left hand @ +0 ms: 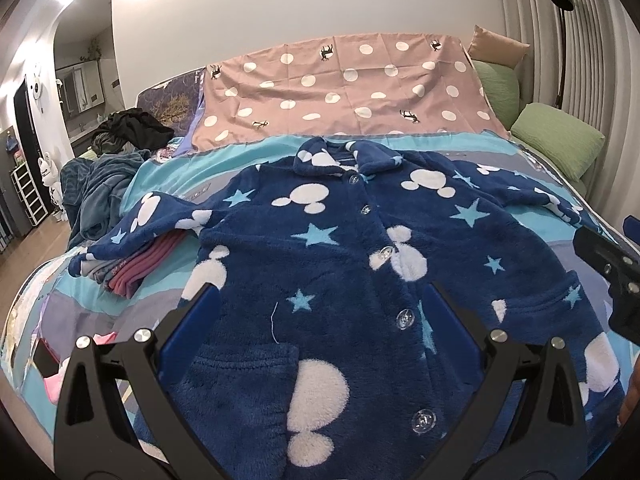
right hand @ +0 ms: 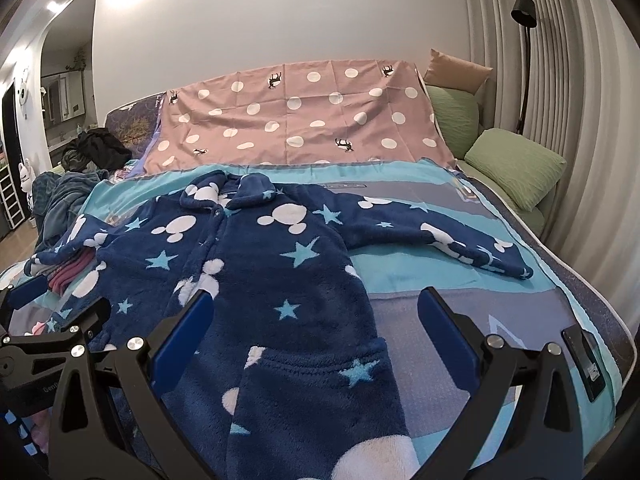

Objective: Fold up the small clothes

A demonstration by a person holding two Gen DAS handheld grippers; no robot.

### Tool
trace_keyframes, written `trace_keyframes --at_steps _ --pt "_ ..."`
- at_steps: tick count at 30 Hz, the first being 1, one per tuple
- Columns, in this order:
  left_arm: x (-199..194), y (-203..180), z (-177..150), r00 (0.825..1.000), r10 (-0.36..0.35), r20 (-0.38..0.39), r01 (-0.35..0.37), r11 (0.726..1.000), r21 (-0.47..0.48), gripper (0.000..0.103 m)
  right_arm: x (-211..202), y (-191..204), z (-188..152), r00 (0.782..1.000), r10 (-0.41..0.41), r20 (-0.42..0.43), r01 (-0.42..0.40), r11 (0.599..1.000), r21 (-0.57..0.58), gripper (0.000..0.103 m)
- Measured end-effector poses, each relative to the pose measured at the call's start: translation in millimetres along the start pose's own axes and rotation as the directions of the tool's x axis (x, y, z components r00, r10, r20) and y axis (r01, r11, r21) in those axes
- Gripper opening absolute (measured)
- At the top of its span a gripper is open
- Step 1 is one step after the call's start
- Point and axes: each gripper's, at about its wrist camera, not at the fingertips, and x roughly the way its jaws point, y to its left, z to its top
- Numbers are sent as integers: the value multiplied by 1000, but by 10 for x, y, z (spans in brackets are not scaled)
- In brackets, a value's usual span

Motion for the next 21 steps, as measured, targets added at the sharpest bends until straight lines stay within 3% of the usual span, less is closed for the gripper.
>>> trace_keyframes --at_steps 10,17,21 --pt "17 35 1 1000 5 8 -5 1000 3 101 35 -12 9 999 34 -15 -33 999 25 102" --pt "7 32 -7 1000 8 9 -8 1000 -1 101 -12 -91 16 988 153 -4 -151 980 127 102" --pt "-15 51 -3 1000 9 17 -9 1000 -11 101 -25 -74 3 991 133 3 -132 982 137 102"
